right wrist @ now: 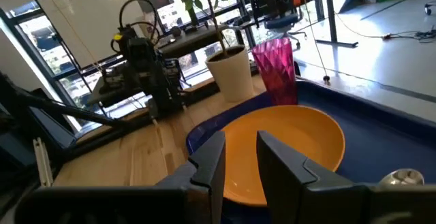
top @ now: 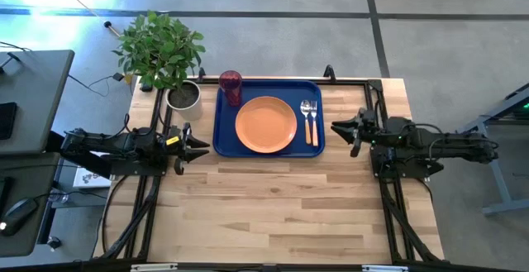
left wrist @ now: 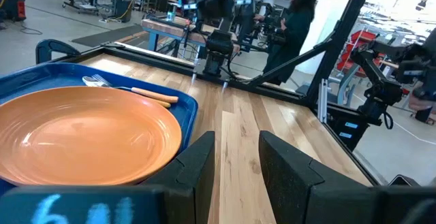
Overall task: Pick and place plate/cup/fork/spoon on tray
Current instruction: Return to Home Position
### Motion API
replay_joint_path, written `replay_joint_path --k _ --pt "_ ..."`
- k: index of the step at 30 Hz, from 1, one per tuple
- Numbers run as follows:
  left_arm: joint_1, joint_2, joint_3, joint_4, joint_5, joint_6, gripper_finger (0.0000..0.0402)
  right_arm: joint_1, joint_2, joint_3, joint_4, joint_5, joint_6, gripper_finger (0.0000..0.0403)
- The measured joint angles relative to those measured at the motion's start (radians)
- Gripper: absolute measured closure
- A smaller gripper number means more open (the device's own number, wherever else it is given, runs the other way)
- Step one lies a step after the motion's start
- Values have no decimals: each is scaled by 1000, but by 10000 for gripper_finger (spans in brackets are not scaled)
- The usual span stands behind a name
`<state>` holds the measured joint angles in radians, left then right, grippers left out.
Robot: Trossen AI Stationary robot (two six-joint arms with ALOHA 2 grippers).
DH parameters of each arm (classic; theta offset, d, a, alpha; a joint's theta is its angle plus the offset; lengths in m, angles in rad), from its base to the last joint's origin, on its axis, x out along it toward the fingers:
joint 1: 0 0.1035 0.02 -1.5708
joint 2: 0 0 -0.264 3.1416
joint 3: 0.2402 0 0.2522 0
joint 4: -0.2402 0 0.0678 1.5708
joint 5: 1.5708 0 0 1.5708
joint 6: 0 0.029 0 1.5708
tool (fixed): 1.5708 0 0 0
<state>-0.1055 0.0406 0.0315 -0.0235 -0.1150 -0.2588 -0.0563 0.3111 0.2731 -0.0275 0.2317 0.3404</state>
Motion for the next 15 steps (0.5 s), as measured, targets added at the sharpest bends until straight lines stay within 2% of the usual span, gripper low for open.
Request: replay_joint_path --k 15 --pt "0 0 0 0 0 0 296 0 -6 -169 70 -45 55 327"
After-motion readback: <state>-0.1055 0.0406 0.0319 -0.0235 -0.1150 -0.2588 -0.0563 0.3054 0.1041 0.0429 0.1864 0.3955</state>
